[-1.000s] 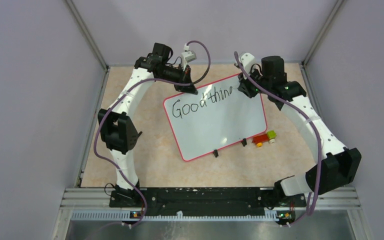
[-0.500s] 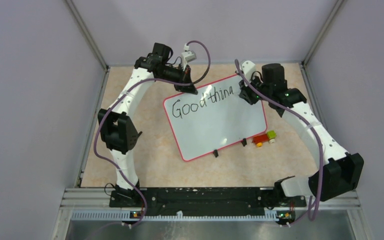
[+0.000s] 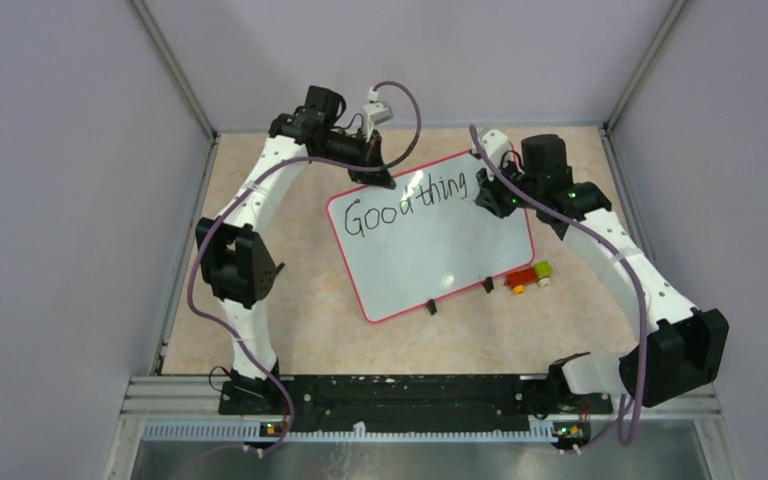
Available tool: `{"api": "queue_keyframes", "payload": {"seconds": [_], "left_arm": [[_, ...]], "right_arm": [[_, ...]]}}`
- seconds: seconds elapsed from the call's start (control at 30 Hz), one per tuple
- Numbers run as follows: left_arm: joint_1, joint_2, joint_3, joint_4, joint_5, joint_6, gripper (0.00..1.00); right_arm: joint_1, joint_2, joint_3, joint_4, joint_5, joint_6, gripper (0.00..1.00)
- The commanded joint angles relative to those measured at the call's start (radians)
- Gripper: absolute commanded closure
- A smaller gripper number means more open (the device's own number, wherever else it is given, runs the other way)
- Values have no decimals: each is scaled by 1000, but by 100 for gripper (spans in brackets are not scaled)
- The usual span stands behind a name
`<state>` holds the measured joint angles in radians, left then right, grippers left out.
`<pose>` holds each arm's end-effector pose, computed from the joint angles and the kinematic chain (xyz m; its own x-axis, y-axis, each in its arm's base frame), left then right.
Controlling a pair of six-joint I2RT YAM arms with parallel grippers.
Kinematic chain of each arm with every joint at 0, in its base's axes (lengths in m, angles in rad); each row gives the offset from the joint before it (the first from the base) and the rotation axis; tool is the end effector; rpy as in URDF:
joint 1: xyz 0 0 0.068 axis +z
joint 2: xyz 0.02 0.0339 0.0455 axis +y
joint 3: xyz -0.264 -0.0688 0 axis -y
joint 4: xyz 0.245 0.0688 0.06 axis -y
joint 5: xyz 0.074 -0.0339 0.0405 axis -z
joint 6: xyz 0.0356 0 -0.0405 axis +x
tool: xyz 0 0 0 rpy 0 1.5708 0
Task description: Write a sentence on the whiteboard
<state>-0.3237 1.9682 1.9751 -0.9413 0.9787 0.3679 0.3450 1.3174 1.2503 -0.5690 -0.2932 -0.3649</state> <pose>0.3912 -0.1624 0.3431 -0.4795 0.3726 -0.7945 0.8761 0.2553 -0.4089 0.2687 0.1075 0.3483 -0.3286 -0.4811 -0.8127 -0.7063 0.6965 -0.1267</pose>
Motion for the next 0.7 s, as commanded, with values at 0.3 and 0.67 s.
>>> {"api": "queue_keyframes", "payload": {"seconds": [0.3,0.67], "left_arm": [[-28,7,-16,-17,-40,94,100],[-27,13,-10,-12,-35,83,100]], "right_arm": [[2,-2,124,-14,-128,77,100],[-86,-28,129,-9,-38,29,100]]}}
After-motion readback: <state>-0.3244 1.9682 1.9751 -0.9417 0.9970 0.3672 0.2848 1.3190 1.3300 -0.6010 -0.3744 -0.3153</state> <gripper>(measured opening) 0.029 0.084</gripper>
